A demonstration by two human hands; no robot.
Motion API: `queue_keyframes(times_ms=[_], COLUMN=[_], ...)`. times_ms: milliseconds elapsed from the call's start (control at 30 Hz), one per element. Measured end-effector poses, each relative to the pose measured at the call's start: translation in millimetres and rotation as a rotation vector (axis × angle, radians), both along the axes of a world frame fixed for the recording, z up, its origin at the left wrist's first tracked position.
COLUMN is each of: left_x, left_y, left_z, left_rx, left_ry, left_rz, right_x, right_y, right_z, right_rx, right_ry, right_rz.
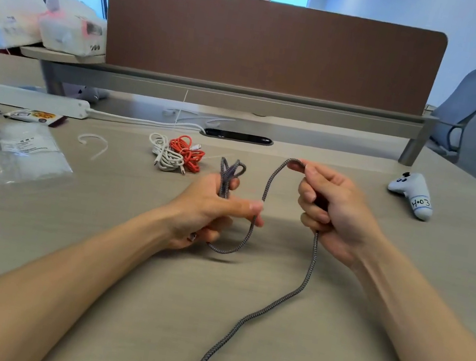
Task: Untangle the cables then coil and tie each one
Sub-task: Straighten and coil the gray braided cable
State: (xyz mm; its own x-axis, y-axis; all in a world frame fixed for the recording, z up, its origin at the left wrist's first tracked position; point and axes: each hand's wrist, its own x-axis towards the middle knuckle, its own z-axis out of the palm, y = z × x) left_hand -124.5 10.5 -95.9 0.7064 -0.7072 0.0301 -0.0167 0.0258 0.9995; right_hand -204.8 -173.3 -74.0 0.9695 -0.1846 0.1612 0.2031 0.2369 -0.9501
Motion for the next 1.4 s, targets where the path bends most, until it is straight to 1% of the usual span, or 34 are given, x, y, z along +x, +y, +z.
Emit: queue_keyframes(times_ms=[167, 300, 467, 533, 600, 667, 733, 867, 967, 1067, 1133, 1267, 1400], left_x=[-6.7, -5.5, 4.2, 5.6, 2.9, -0.1, -0.4, 3.6, 5.7, 5.2, 3.1, -5.0, -11.8], left_y=[2.2, -1.8, -5.6, -4.9, -5.6, -5.4, -5.0, -2.9, -2.1, -3.8, -6.4, -11.0, -15.5], left_z=[-1.7, -3.5, -11.3, -13.3, -11.5, -7.7, -4.2, -1.9, -2.4, -4.3, -5.8, -7.2, -7.4], left_rx=[0.089, 0.063, 0.017, -0.021, -0.086, -0.136, -0.179, -0.251, -0.266, -0.243, -0.229, -0.227, -0.225], left_ry=[-0.058, -0.069, -0.275, -0.245, -0.148, -0.069, -0.031, -0.039, -0.034, -0.087, -0.112, -0.084, -0.137], left_rz=[-0.146, -0.134, -0.092, -0.108, -0.095, -0.03, 0.04, 0.11, 0.115, 0.113, 0.108, 0.089, 0.08], right_x=[1.6, 3.8, 4.5, 4.4, 4.0, 3.5, 2.5, 1.4, 1.8, 2.6, 3.4, 5.9, 6.8], right_y=[5.7, 8.6, 10.9, 12.6, 13.8, 14.2, 14.2, 17.4, 20.1, 21.9, 23.4, 28.8, 31.3], right_z=[-2.3, -6.4, -8.8, -9.3, -9.8, -9.7, -9.4, -11.6, -13.7, -14.3, -15.2, -17.1, -18.1], right_rx=[-0.077, -0.129, -0.169, -0.168, -0.166, -0.192, -0.252, -0.378, -0.368, -0.337, -0.331, -0.33, -0.33], right_ry=[-0.014, -0.014, -0.038, -0.047, -0.038, 0.002, 0.063, 0.144, 0.157, 0.162, 0.159, 0.155, 0.154], right_rz=[-0.041, -0.079, -0.098, -0.1, -0.1, -0.095, -0.084, 0.003, 0.057, 0.087, 0.101, 0.12, 0.127])
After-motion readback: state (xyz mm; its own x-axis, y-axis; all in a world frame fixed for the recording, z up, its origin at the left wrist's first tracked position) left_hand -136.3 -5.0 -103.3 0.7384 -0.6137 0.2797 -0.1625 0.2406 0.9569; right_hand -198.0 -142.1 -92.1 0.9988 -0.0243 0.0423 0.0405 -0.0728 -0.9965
